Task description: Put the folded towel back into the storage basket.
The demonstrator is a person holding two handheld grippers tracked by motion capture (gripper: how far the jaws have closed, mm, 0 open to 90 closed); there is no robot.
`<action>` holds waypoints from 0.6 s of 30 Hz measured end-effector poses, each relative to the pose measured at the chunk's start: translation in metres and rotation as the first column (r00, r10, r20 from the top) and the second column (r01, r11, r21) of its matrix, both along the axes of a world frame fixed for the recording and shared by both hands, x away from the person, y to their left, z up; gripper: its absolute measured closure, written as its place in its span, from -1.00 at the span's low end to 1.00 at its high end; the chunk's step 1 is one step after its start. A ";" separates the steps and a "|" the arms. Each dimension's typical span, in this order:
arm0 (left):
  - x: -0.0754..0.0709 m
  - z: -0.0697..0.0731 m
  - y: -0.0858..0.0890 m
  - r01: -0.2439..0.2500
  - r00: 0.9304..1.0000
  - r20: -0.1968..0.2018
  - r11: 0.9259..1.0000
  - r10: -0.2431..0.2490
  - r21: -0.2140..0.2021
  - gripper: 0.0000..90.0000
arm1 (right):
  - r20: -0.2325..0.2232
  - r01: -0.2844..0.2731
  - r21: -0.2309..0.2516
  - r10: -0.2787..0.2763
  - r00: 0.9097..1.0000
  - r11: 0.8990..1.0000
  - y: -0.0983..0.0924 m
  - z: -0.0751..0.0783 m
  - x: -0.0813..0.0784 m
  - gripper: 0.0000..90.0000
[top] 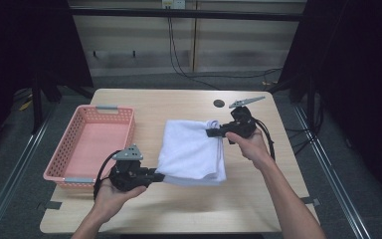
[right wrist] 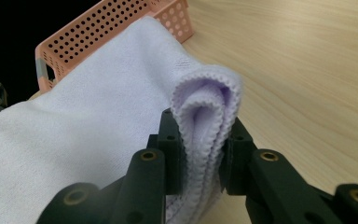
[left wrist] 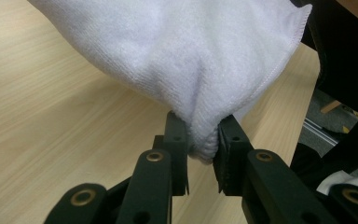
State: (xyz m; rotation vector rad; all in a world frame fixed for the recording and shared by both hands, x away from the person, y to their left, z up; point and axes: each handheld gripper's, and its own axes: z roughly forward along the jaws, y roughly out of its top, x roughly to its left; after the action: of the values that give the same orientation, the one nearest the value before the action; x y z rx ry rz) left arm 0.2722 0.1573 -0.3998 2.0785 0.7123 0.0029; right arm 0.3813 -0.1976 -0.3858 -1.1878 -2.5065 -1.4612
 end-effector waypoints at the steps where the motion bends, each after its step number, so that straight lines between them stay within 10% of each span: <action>1: 0.000 0.001 0.002 -0.001 1.000 0.004 1.000 0.001 -0.004 0.72 | 0.001 -0.001 0.003 0.001 1.000 1.000 0.002 0.001 0.001 0.64; 18: 0.008 0.011 0.035 -0.066 0.998 0.024 0.998 0.066 -0.013 0.72 | 0.015 -0.035 0.003 0.035 0.999 0.999 0.037 0.016 0.023 0.64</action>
State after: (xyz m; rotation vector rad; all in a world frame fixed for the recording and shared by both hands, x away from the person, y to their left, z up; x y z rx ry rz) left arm 0.2804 0.1919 -0.3890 2.0391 0.7644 0.0607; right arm 0.4045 -0.1608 -0.3702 -1.1301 -2.5208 -1.4707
